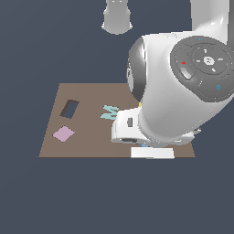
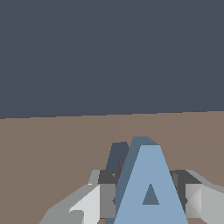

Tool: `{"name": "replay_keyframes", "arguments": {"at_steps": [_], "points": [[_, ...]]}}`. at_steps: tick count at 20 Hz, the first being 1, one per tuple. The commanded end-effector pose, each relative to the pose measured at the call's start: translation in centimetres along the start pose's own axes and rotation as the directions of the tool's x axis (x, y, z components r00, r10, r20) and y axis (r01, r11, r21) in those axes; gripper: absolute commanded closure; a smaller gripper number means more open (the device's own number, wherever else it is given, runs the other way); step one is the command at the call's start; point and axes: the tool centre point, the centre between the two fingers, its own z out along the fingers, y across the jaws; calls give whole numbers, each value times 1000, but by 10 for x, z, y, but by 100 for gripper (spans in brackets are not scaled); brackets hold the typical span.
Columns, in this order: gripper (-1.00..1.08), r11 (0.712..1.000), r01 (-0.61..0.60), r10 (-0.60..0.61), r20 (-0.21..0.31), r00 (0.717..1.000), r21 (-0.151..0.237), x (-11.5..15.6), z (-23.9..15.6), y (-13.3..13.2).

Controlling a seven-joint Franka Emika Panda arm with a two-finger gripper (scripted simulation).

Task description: Insert a designated object into the corresponding slot on a board.

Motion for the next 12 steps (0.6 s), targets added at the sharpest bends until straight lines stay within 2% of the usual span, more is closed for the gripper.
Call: {"name": "replay_keyframes", "arguments": {"at_steps": [1, 12], "points": [[108, 999, 40, -40, 0, 999, 0, -4, 0, -7], [108, 998, 66, -66, 0, 998, 0, -7, 5, -12]]}}
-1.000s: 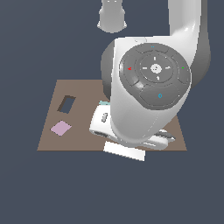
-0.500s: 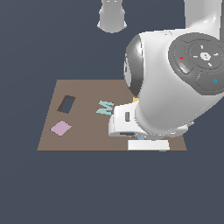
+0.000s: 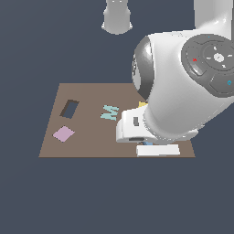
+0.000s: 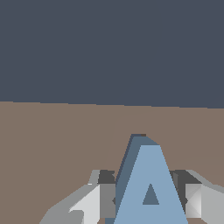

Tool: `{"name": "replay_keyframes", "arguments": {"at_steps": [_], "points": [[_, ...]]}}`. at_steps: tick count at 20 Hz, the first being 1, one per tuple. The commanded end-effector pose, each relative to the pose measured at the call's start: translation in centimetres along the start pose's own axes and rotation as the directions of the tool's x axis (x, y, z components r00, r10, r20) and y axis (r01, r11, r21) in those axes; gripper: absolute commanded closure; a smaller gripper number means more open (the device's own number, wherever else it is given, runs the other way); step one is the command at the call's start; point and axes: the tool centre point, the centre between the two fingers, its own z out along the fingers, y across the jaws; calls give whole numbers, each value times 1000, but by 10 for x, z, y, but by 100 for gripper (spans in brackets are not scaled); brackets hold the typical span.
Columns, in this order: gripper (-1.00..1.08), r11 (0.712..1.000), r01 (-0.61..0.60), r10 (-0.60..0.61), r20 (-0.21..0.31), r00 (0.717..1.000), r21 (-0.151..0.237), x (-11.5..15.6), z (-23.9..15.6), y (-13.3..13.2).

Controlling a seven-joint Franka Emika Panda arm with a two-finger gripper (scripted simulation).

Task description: Insert a designated object into the corresponding slot on a board.

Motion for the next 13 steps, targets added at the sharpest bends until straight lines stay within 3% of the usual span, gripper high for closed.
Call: {"name": "replay_keyframes", "arguments": {"at_steps": [1, 3, 4, 13], "points": [[108, 1000, 0, 0, 1, 1000, 0, 0, 6, 1], [108, 1000, 0, 0, 1, 1000, 0, 0, 8, 1], [-92, 1000, 0, 0, 1, 1000, 0, 0, 8, 1], [-92, 1000, 0, 0, 1, 1000, 0, 0, 8, 1]]}}
